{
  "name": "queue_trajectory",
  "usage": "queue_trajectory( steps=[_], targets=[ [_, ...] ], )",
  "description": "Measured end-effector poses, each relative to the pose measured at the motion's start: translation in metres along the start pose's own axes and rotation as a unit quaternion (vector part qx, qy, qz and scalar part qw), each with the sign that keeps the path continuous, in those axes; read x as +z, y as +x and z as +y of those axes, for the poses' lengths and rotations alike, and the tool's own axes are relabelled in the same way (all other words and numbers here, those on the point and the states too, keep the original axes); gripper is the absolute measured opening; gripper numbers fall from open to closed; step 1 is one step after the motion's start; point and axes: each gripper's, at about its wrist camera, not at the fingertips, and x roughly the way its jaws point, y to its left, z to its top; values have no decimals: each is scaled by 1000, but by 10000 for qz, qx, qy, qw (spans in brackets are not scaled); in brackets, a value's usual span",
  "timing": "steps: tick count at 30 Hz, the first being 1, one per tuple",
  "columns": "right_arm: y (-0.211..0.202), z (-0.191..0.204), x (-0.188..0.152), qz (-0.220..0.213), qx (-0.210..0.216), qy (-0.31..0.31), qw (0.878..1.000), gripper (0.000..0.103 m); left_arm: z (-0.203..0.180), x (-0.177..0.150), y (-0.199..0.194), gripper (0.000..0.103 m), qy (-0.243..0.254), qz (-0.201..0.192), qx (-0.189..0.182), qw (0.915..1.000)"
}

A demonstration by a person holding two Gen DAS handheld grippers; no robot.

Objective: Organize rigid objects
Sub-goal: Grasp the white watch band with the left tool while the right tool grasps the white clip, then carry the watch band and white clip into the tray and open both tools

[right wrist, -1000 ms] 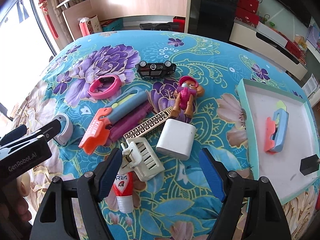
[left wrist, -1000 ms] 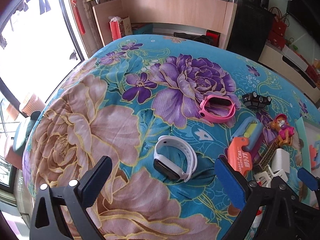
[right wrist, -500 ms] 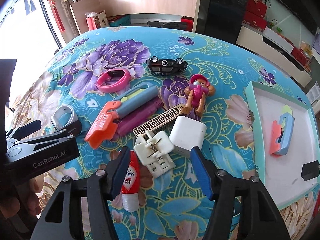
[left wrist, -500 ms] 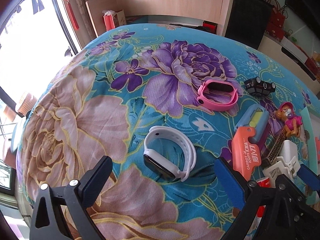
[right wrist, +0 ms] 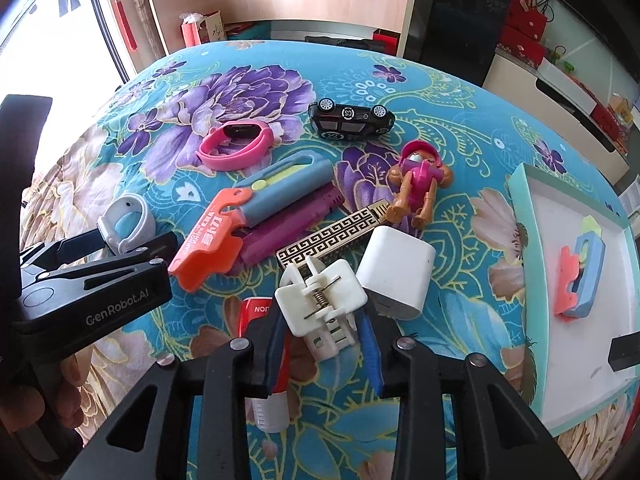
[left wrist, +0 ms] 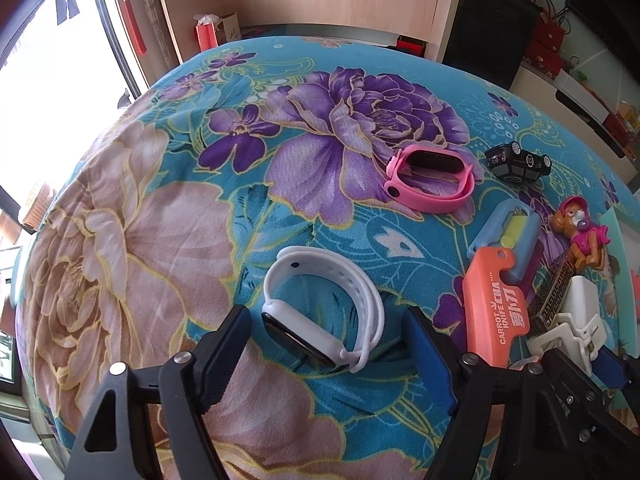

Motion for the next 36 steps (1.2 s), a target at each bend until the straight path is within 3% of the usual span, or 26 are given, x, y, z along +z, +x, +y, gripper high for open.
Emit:
queue_trajectory(
  steps=[4, 13, 27, 29, 36],
  targets=[
    [-3, 0, 1, -91, 50, -9, 9999, 29, 1, 1, -2, 68, -17, -64, -43, 10000],
    [1, 5, 2, -142, 69, -102, 9998, 28, 1, 1, -3, 56, -6, -149, -56, 9999],
    [-9, 9, 4, -396, 84, -238, 9989, 25, -2, 4, -17, 56, 36, -355, -137, 9993],
    [-16, 7, 5, -487, 125, -200, 9985, 17, -1, 5, -25, 56, 28, -451, -138, 9989],
    [-36, 0, 7, -792, 117, -118, 9967, 17, -6, 9, -49, 55, 86, -759, -215, 9968]
  ],
)
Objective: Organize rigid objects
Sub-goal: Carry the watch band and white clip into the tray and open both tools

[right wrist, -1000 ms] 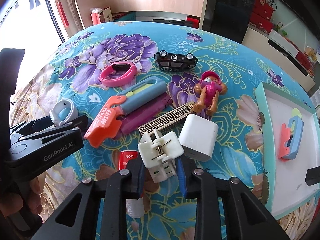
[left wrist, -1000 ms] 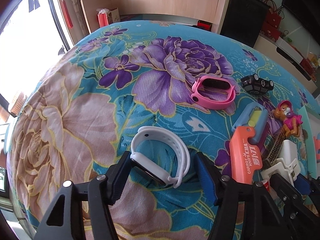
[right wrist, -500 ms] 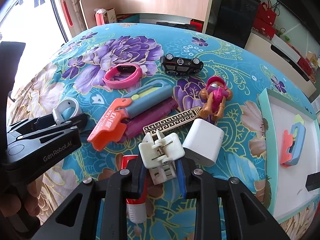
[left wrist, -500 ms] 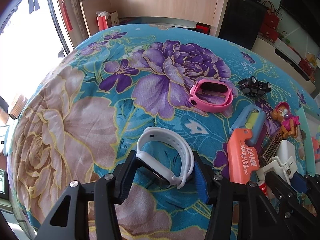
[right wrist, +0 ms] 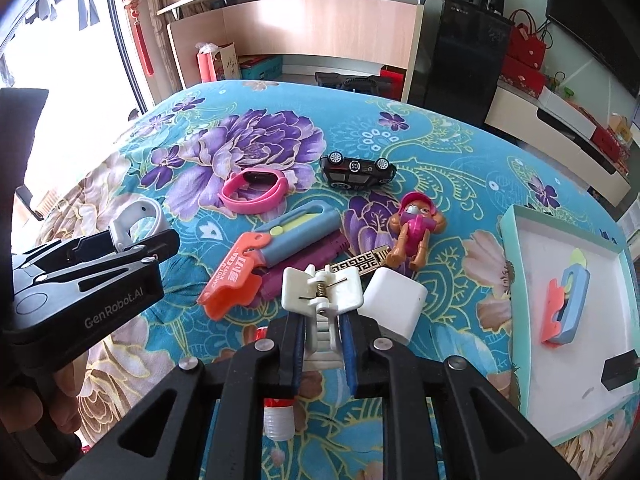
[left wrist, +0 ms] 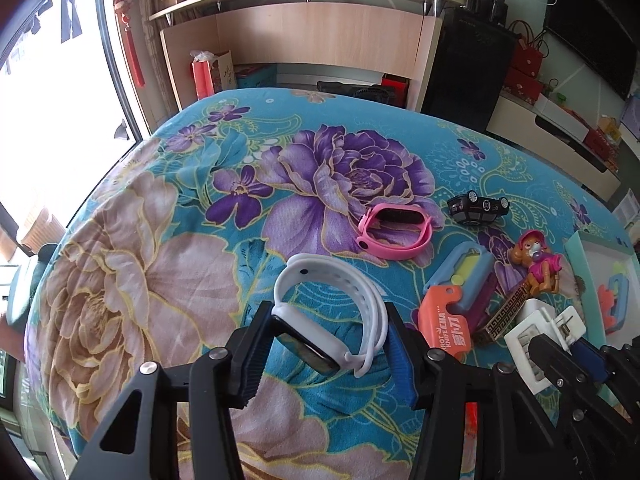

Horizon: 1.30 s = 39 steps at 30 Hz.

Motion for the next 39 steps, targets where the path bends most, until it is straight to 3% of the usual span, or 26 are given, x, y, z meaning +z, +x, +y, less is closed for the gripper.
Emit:
queue_trajectory(
  steps=[10, 19, 27, 39],
  targets=[
    [-22, -28, 2, -263, -144, 344, 9990, 17, -27, 6, -21, 56, 291, -243, -206, 9991],
    [-47, -94, -8, -490, -621, 1105, 9907, 17, -83, 5, -40, 56, 933, -429, -536, 9933],
    [-71, -159, -28, -635, -1112, 1857, 9742, 17, -150, -4, -51, 55, 1670, -500, -928, 9803],
    [-92, -229, -63, -651, -1611, 2754, 9455, 17, -237, -32, -60, 56, 2699, -385, -1395, 9520]
  ],
)
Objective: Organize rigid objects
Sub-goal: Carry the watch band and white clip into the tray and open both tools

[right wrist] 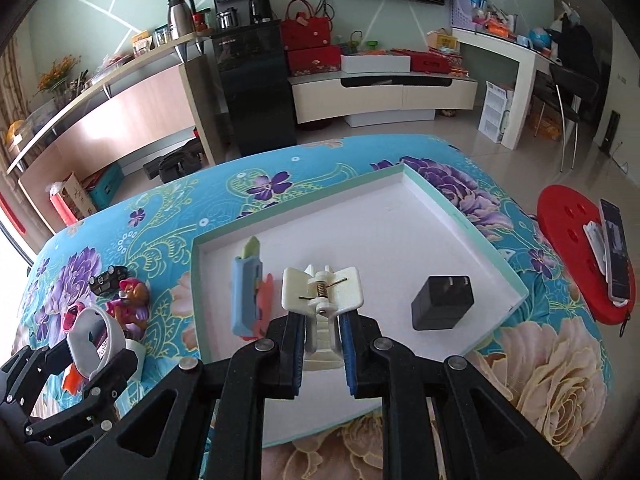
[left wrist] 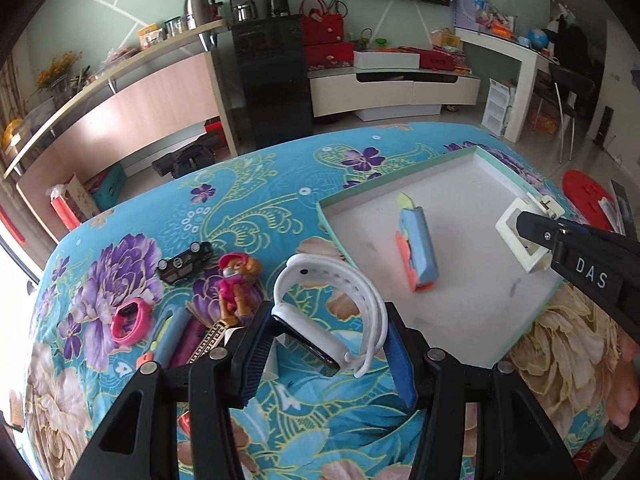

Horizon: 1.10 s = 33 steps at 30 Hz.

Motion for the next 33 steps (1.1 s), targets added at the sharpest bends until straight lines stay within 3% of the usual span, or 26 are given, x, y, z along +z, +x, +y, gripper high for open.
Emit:
queue_trajectory(
  steps=[14, 33],
  targets=[
    [13, -34, -3, 198, -260, 363, 9988, 17, -64, 11, 37, 56, 739, 405, -341, 9959],
    [30, -42, -8, 513, -380, 416, 9971, 17, -78, 7, 63, 56, 776, 616, -395, 9943]
  ],
)
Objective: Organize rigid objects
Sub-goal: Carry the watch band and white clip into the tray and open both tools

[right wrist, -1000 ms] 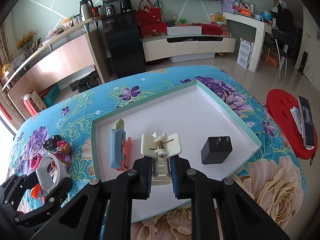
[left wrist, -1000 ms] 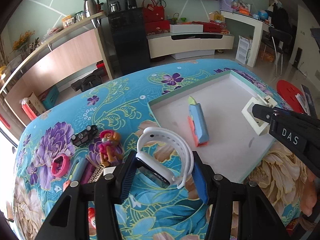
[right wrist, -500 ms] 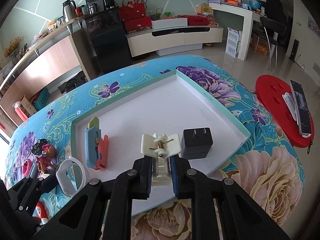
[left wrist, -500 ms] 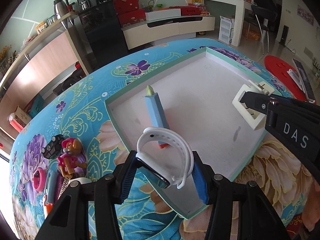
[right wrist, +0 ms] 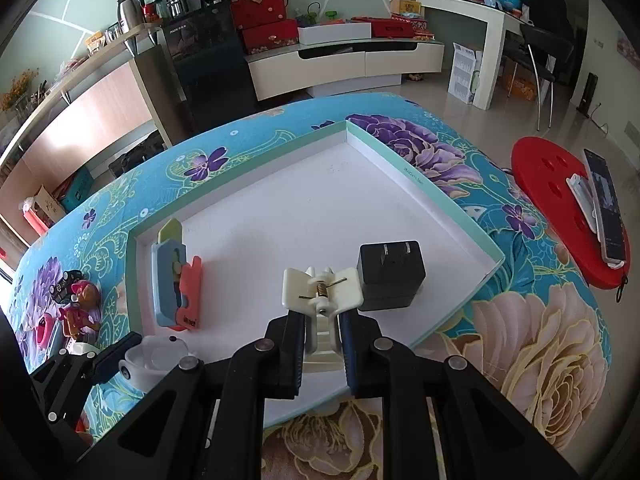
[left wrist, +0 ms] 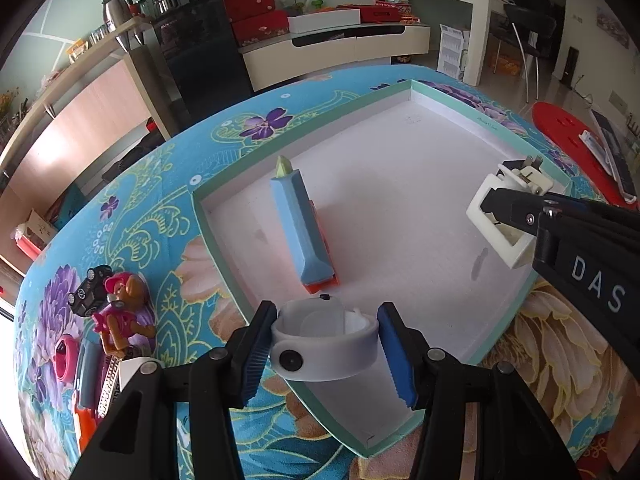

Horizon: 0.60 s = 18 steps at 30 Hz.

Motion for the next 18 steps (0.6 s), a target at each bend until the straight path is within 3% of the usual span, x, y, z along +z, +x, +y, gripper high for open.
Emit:
queue_trajectory(
  steps=[10, 14, 18],
  targets=[
    [5, 2, -2, 112, -74, -48, 9999, 18, 4, -1, -2, 58, -94, 4, -10, 10000],
    [5, 1, -1, 126, -76, -22, 9999, 30, 5, -1, -2, 64, -91, 18, 49, 9999],
    [4, 2, -1, 103, -88, -42, 9999, 33, 8, -2, -3, 68, -146, 35, 34, 9999]
  ],
)
